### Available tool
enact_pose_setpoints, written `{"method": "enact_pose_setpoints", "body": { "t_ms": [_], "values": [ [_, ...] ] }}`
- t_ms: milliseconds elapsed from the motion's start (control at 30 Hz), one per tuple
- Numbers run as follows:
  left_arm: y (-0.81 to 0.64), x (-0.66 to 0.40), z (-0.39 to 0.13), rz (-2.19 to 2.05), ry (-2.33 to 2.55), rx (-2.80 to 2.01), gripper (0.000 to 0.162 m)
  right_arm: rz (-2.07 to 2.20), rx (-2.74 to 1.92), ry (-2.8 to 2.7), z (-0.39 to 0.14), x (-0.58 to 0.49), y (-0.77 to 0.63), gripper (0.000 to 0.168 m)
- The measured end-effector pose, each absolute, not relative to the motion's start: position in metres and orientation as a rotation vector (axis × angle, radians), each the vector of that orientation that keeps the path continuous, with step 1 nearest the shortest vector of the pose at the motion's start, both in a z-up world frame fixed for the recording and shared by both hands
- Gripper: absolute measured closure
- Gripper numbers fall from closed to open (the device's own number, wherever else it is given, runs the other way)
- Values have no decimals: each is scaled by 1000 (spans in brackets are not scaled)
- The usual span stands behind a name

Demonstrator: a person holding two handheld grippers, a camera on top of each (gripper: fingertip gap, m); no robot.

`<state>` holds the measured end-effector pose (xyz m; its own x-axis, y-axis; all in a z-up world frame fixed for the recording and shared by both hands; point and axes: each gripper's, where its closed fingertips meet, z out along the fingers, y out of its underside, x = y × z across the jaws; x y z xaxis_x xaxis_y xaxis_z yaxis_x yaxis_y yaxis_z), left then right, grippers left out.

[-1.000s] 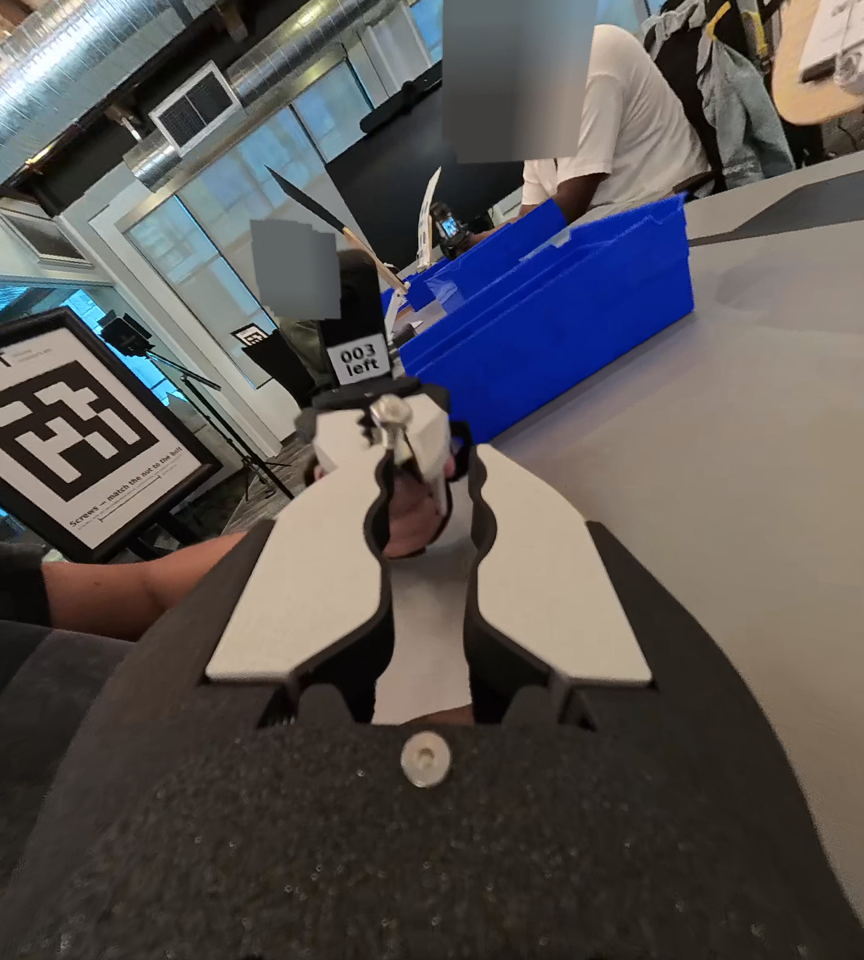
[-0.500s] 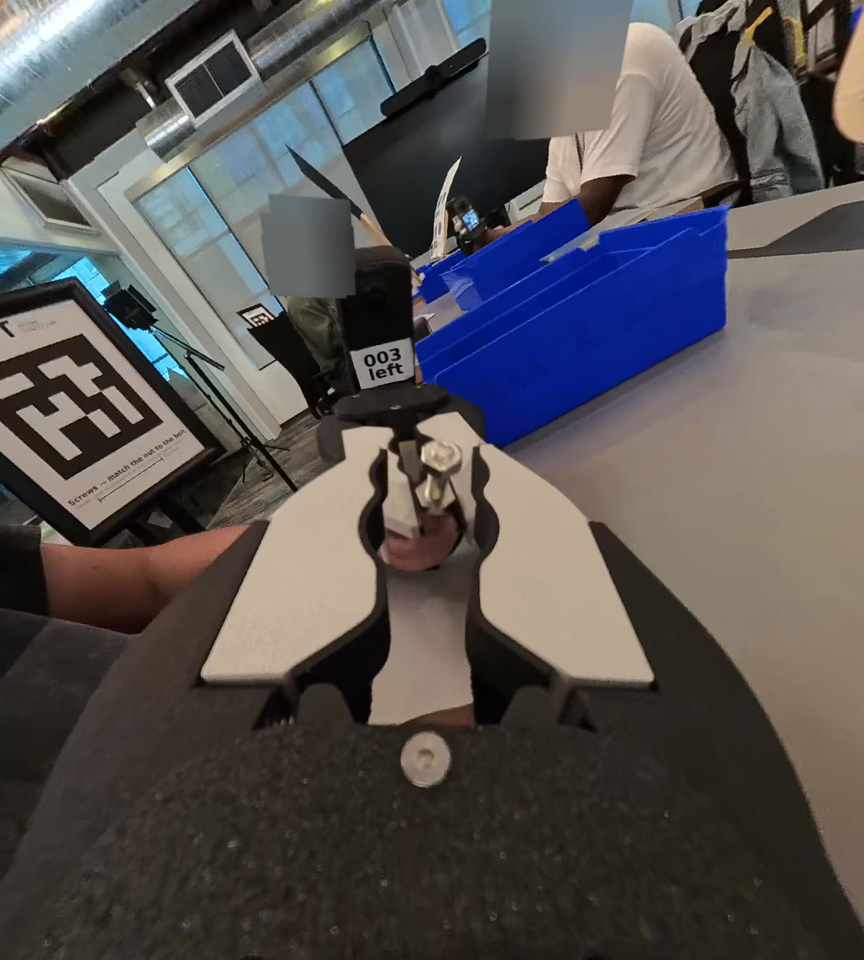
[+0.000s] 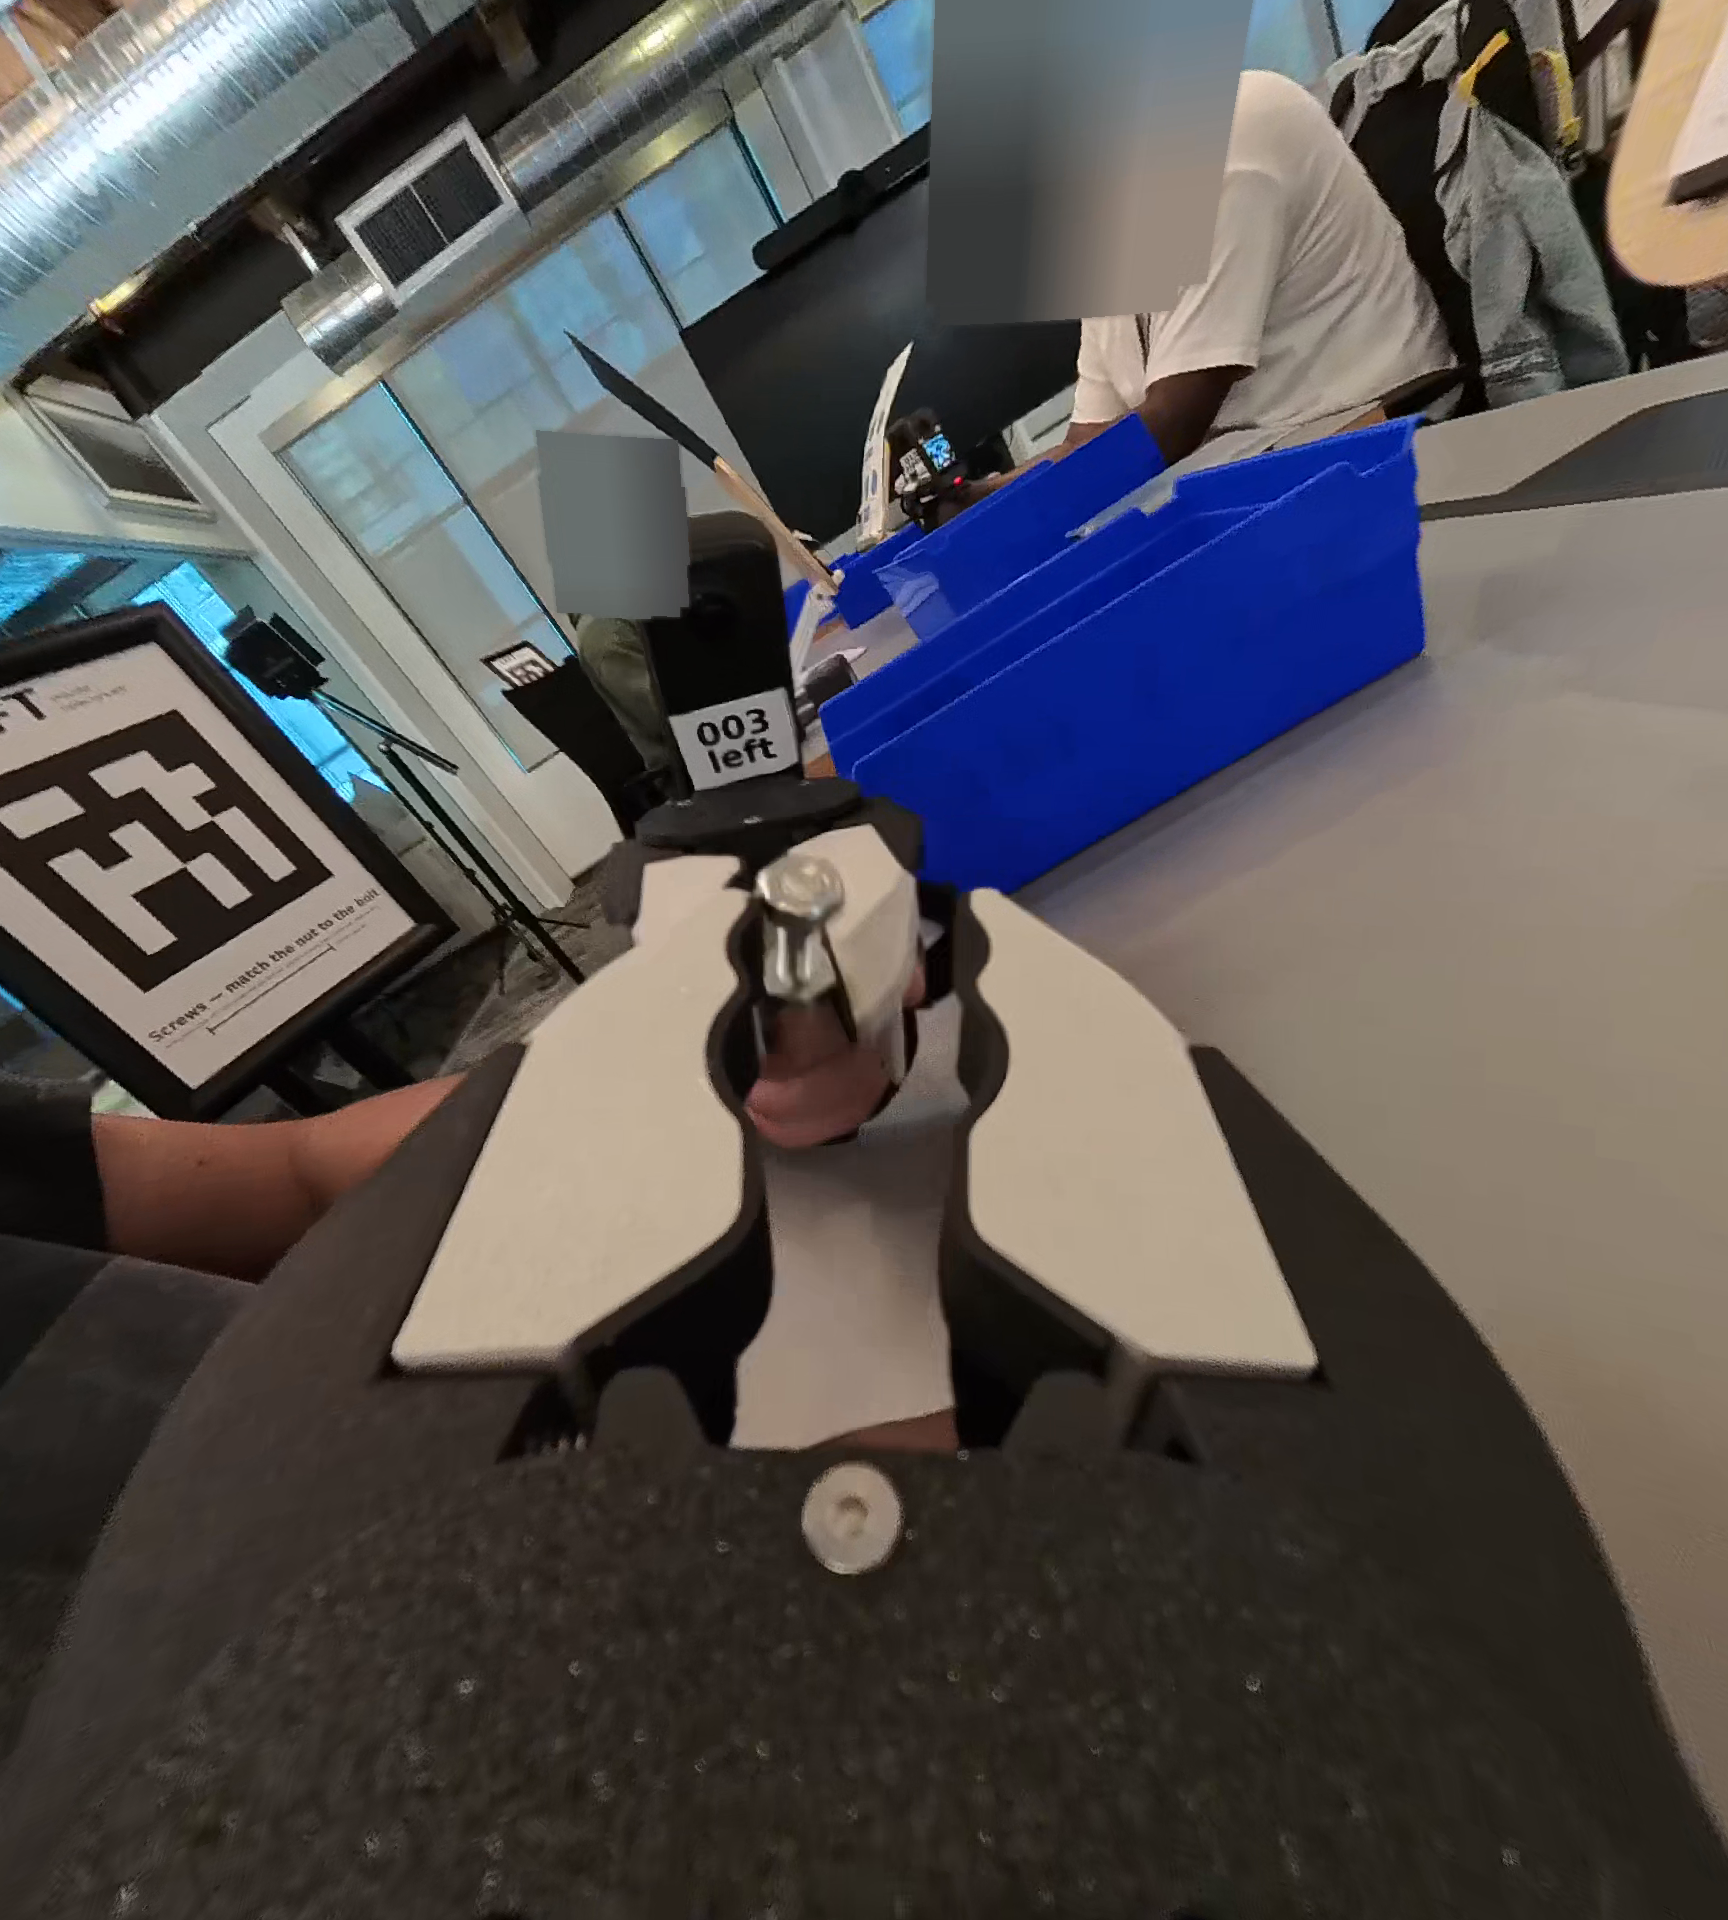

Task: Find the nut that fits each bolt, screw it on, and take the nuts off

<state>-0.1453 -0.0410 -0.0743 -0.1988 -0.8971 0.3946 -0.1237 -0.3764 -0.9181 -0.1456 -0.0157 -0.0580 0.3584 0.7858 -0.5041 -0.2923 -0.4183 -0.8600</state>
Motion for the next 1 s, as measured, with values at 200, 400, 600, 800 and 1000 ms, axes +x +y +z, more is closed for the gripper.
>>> {"method": "enact_pose_setpoints", "body": {
  "t_ms": [200, 400, 600, 800, 1000],
  "values": [
    [-34, -150, -73, -1645, 1192, -1457, 148, 1325, -1591, -411, -65, -134, -12, 137],
    [-44, -144, -77, -1633, 1245, -1458, 148, 1309, -1576, -461, -58, -147, -17, 132],
    [-35, -150, -74, -1636, 1205, -1457, 148, 1334, -1597, -421, -66, -136, -13, 136],
    [-43, -147, -74, -1645, 1239, -1446, 148, 1319, -1571, -465, -58, -146, -17, 132],
    [-34, -153, -71, -1652, 1197, -1445, 148, 1341, -1600, -412, -67, -130, -12, 136]
  ]
}}
